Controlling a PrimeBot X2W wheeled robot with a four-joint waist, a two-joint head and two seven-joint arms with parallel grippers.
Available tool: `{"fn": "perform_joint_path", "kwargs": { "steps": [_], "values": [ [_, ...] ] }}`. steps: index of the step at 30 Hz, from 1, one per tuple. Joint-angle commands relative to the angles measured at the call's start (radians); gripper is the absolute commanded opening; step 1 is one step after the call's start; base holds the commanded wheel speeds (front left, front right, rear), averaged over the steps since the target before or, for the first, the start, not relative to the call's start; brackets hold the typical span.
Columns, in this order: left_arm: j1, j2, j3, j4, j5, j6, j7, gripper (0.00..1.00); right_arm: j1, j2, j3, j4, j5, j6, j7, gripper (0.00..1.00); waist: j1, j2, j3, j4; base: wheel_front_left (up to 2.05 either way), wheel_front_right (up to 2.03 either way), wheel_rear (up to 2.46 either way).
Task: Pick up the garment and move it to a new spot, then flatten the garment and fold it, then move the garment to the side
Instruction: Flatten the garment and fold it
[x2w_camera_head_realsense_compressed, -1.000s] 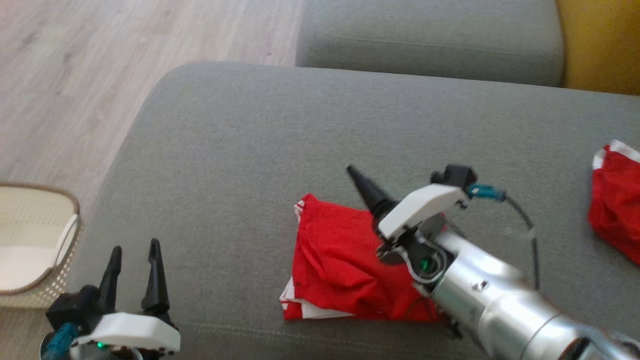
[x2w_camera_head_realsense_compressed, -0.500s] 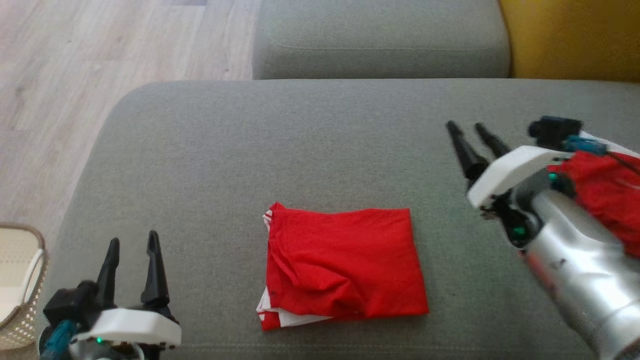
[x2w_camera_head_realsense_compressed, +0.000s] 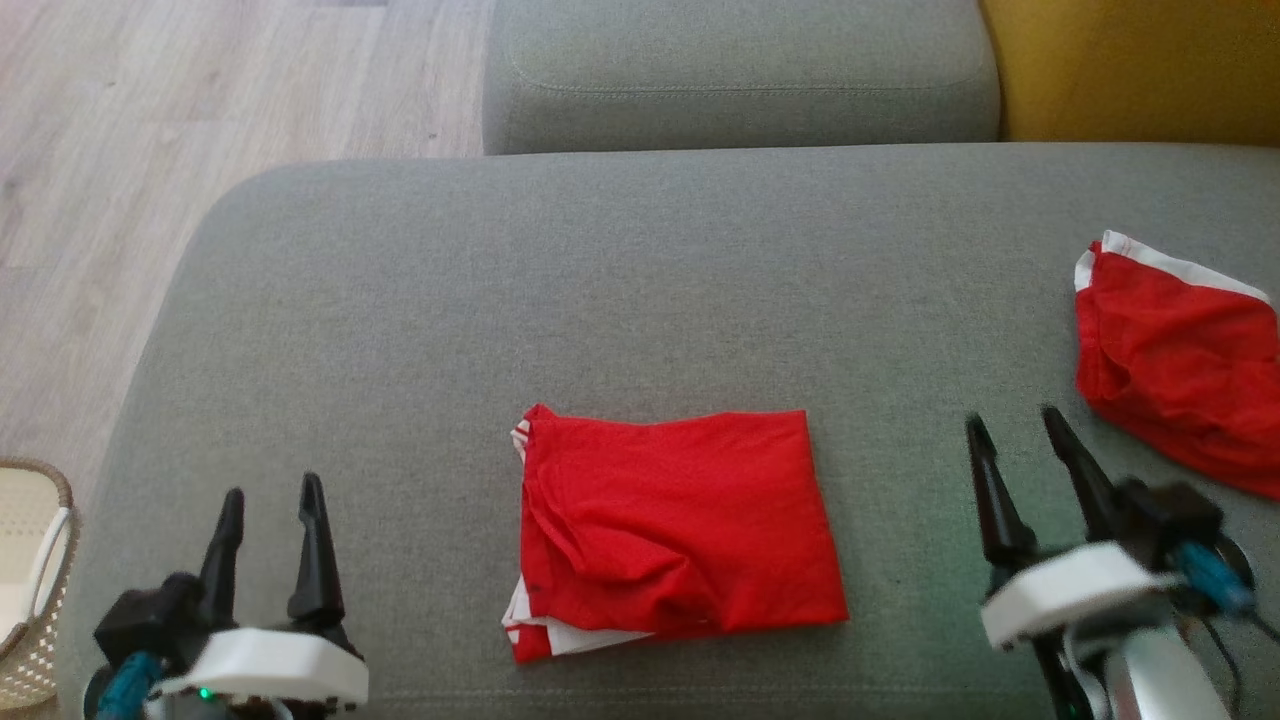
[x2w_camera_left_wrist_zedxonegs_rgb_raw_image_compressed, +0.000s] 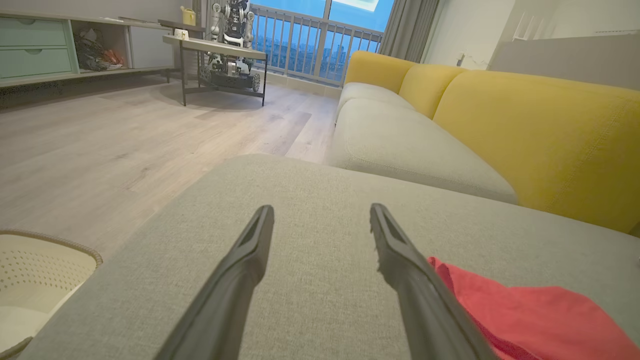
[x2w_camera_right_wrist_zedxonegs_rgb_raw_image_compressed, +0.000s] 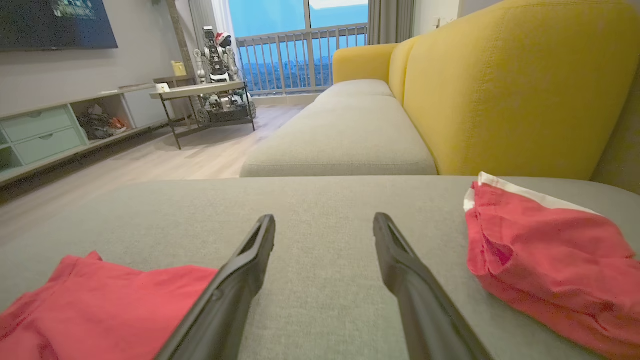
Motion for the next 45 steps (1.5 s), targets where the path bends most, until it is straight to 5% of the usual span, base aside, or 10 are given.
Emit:
{"fn": "perform_joint_path", "kwargs": {
  "steps": [1,14,15,16,30,45],
  "values": [
    [-0.028,0.002,0.023,-0.029,0.001,0.007,-0.012,1.00,-0.025,-0.007,0.001,-0.058,-0.017,0.000,-0.009,1.00,0.0000,0.0000,0.001,0.001,0.00,0.00,0.00],
    [-0.047,0.002,0.007,-0.018,-0.001,0.003,-0.012,1.00,0.049,0.007,0.004,-0.141,-0.017,0.000,0.003,1.00,0.0000,0.0000,0.012,0.028,0.00,0.00,0.00],
    [-0.047,0.002,0.005,-0.017,-0.001,0.001,-0.012,1.00,0.050,0.007,0.013,-0.141,-0.015,0.000,0.007,0.85,0.0000,0.0000,0.015,0.033,0.00,0.00,0.00],
    [-0.048,0.002,0.004,-0.015,-0.001,0.000,-0.012,1.00,0.050,0.007,0.024,-0.141,-0.014,0.000,0.010,0.00,0.0000,0.0000,0.018,0.039,0.00,0.00,0.00],
    [-0.086,0.002,-0.006,0.009,-0.002,-0.012,-0.012,1.00,0.001,0.007,0.366,0.015,0.057,0.000,0.125,0.00,0.0000,0.0000,0.071,0.183,0.00,0.00,0.00],
    [-0.098,0.002,0.014,0.018,0.002,-0.021,-0.012,1.00,-0.115,0.007,0.561,0.216,0.176,0.000,0.144,0.00,0.0000,0.0000,0.084,0.294,0.00,0.00,0.00]
  ]
}}
